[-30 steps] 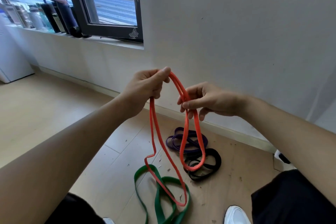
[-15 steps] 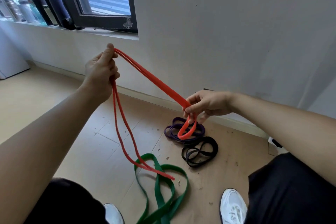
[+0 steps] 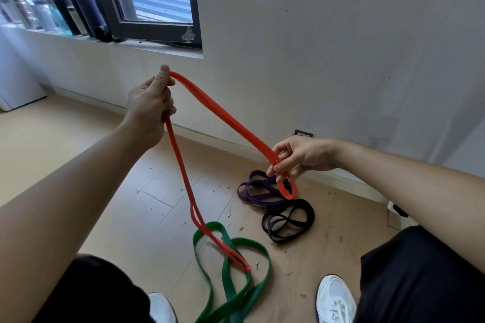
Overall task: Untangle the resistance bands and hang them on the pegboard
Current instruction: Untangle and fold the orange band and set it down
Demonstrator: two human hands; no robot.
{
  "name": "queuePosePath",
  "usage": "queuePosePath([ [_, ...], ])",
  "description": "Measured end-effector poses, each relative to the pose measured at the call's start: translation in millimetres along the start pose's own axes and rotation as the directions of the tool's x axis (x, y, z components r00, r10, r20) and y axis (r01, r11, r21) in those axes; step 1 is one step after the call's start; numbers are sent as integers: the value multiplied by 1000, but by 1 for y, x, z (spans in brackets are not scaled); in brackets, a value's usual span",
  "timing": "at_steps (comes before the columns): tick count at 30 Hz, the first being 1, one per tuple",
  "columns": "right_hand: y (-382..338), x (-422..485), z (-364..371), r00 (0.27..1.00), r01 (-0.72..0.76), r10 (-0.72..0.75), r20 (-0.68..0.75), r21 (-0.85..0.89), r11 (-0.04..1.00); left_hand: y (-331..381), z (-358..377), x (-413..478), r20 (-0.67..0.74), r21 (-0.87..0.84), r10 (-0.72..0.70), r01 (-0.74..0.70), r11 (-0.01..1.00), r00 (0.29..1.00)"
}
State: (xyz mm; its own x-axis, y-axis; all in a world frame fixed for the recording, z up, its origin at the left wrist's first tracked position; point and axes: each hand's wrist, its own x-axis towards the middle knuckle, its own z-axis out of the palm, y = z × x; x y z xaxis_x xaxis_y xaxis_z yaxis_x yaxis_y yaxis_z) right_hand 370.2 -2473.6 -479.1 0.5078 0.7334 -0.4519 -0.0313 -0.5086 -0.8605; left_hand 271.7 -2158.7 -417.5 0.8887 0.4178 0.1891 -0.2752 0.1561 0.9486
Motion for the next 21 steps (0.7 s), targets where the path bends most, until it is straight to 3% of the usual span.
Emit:
queuePosePath([
  [3,-1,0,-5,1000,19,-16,-26,109,994,0,-4,3,-24,-6,-3,3,1000,1000],
  [13,1,-5,-6,1000,25,-27,11,141,990,-3,-13,10,-45,-6,4,-5,1000,999],
  [21,-1,-9,-11,996,38,-57,64,262,964,-4,-21,13,-64,-1,-1,1,1000,998],
])
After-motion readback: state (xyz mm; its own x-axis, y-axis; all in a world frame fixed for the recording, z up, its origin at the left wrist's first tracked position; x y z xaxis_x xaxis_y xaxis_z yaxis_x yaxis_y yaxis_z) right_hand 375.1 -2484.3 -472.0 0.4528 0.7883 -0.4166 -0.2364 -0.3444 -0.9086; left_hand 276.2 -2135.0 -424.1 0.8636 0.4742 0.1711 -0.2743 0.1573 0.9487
